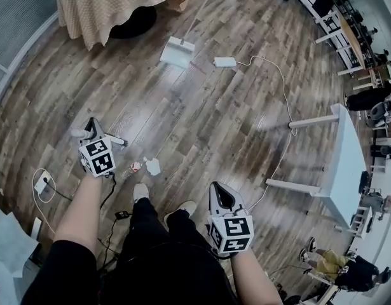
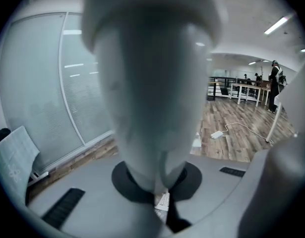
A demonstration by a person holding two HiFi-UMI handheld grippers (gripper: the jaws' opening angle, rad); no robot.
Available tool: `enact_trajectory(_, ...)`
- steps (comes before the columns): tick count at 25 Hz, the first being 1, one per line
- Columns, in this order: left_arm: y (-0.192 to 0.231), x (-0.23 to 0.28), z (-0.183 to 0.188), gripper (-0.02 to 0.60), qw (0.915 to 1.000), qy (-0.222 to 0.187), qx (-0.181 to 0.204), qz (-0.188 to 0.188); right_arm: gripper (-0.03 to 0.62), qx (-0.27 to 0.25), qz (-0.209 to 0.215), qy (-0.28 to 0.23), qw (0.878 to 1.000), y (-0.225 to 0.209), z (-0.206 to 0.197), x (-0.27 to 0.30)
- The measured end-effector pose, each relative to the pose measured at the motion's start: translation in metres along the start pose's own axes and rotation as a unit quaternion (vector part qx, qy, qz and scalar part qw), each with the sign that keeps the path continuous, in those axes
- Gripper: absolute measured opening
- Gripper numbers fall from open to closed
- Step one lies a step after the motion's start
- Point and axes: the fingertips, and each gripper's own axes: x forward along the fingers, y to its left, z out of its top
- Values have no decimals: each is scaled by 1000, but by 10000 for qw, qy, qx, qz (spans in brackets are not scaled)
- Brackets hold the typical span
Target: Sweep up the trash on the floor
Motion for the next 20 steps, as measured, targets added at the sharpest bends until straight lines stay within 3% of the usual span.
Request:
enact_trajectory(14,-35,-93,-60,-6,9988,349,-241,240,12,-330,340,-204,9987,-33,-18,-31)
enact_trajectory(20,-42,-117,-75,-6,9985,425,-310,131,12,-587,325,-229,9975,-48,-36,-48)
